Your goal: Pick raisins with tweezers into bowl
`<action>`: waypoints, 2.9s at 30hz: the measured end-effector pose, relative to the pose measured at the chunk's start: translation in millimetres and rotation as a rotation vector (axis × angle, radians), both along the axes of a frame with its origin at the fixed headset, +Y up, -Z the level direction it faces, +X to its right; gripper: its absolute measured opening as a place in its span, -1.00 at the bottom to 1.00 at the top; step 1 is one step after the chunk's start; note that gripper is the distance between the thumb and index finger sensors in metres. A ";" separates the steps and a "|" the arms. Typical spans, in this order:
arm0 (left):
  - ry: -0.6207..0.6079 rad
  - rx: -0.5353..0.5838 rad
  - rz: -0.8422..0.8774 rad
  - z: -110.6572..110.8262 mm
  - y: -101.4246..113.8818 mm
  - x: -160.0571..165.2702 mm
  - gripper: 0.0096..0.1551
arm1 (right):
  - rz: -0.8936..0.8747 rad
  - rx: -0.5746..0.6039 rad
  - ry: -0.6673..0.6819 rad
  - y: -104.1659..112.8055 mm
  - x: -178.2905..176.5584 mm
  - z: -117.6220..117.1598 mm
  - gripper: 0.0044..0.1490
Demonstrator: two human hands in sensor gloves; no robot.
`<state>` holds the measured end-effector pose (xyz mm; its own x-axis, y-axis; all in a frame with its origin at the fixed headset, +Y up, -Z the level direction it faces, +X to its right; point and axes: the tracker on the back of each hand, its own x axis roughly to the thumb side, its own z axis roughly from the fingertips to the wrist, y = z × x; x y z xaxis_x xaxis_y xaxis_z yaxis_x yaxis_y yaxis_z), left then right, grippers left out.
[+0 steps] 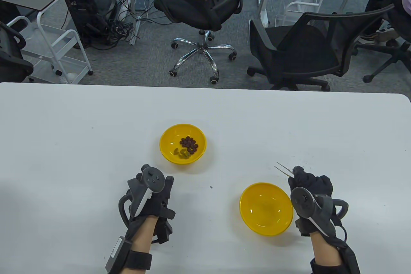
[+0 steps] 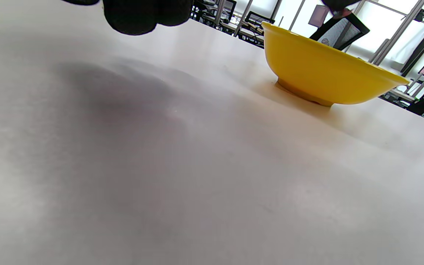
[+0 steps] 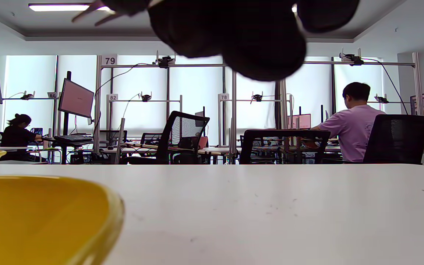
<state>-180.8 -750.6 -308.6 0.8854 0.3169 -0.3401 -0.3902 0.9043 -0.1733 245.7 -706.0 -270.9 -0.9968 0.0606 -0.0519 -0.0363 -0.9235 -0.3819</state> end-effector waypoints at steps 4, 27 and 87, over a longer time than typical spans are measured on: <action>0.046 0.030 0.016 -20.8 4.1 1.7 -0.02 | 0.018 -0.007 0.001 -1.2 -1.2 0.9 -0.35; 0.270 -0.024 0.354 -95.0 -19.4 -1.0 -0.17 | 0.077 -0.044 0.044 -7.8 -17.4 -6.0 -0.34; -0.207 0.131 0.487 35.5 21.1 36.0 -0.32 | 0.192 0.066 0.426 25.0 -128.0 39.6 -0.37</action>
<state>-144.8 -729.6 -273.0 0.6700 0.7350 -0.1048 -0.7390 0.6466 -0.1892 117.6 -681.0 -231.3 -0.9220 -0.1375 0.3619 -0.0335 -0.9029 -0.4285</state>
